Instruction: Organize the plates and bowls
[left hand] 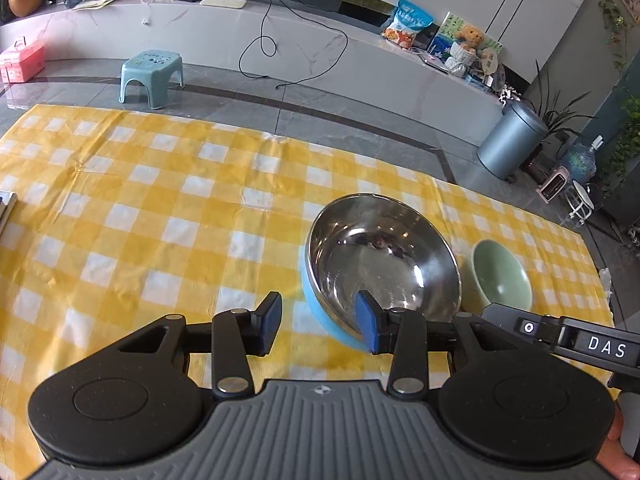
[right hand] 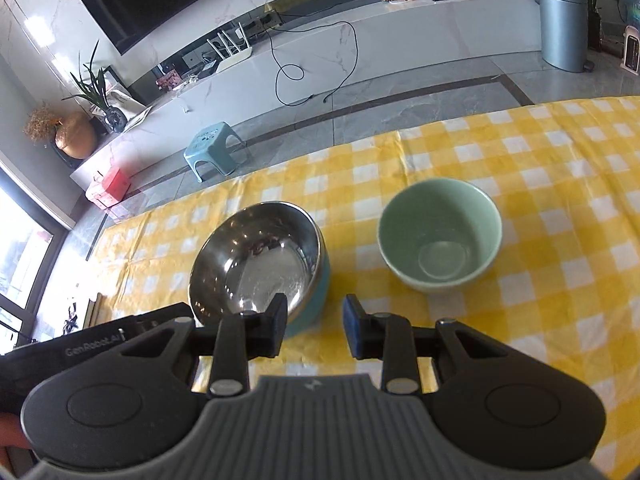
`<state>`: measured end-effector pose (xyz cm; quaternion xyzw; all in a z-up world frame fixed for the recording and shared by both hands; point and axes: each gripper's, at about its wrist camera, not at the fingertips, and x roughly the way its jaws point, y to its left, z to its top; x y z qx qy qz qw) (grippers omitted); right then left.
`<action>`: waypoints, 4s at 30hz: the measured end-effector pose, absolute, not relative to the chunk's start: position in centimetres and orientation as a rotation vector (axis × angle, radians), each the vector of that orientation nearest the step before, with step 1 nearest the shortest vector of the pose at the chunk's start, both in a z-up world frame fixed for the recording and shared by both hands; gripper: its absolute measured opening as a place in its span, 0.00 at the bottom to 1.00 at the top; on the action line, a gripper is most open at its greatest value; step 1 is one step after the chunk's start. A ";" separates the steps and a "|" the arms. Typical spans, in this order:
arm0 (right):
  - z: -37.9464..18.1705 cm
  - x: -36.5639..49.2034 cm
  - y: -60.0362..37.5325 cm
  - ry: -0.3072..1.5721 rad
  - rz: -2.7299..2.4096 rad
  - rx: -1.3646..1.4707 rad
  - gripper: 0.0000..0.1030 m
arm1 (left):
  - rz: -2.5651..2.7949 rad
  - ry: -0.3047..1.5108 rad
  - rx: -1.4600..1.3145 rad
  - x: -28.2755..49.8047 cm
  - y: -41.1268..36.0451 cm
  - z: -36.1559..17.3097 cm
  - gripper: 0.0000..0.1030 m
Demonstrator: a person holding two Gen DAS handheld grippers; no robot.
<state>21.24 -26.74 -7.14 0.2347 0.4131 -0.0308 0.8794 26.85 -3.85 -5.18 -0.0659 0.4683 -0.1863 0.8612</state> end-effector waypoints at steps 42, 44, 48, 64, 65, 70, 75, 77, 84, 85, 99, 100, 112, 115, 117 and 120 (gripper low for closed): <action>-6.0 18.7 -25.5 0.902 -0.048 0.484 0.08 | -0.372 1.015 -0.061 22.9 -4.4 -2.5 0.09; -5.7 16.9 -25.4 0.899 -0.043 0.499 0.08 | -0.380 1.013 -0.064 21.4 -4.1 -2.0 0.10; -5.5 13.6 -25.1 0.891 -0.045 0.520 0.08 | -0.392 1.021 -0.083 19.1 -3.7 -1.6 0.10; -3.8 3.5 -24.3 0.814 -0.091 0.578 0.08 | -0.385 1.014 -0.188 9.7 -1.9 -1.1 0.10; -3.7 3.1 -24.3 0.811 -0.094 0.579 0.08 | -0.386 1.008 -0.191 9.4 -1.8 -0.9 0.10; -3.1 1.1 -24.3 0.777 -0.093 0.604 0.08 | -0.386 0.957 -0.189 8.1 -1.9 0.4 0.10; -1.8 0.0 -24.4 0.744 -0.090 0.591 0.08 | -0.409 0.934 -0.190 7.0 -2.1 1.5 0.10; -1.3 -0.6 -24.6 0.734 -0.090 0.581 0.08 | -0.426 0.944 -0.202 6.6 -2.2 1.4 0.10; -2.6 -3.1 -25.9 0.782 -0.123 0.587 0.08 | -0.483 1.055 -0.211 5.1 -3.0 -1.2 0.12; -3.1 -3.4 -26.1 0.795 -0.129 0.592 0.08 | -0.491 1.073 -0.208 4.9 -3.1 -1.6 0.12; -6.7 -4.4 -27.1 0.902 -0.168 0.620 0.07 | -0.495 1.159 -0.142 4.4 -4.5 -4.3 0.12; -6.8 -4.3 -27.0 0.905 -0.169 0.618 0.07 | -0.494 1.154 -0.135 4.4 -4.5 -4.2 0.12; -7.7 -3.2 -26.7 0.920 -0.187 0.602 0.05 | -0.490 1.118 -0.092 5.5 -5.2 -4.1 0.12; -7.5 -2.7 -26.9 0.913 -0.195 0.601 0.05 | -0.492 1.118 -0.086 5.8 -5.4 -3.9 0.12; -7.0 -2.7 -27.0 0.901 -0.193 0.593 0.06 | -0.507 1.114 -0.080 5.7 -5.4 -3.7 0.12; -6.6 -3.0 -27.1 0.899 -0.186 0.579 0.06 | -0.527 1.131 -0.076 5.6 -5.5 -3.8 0.12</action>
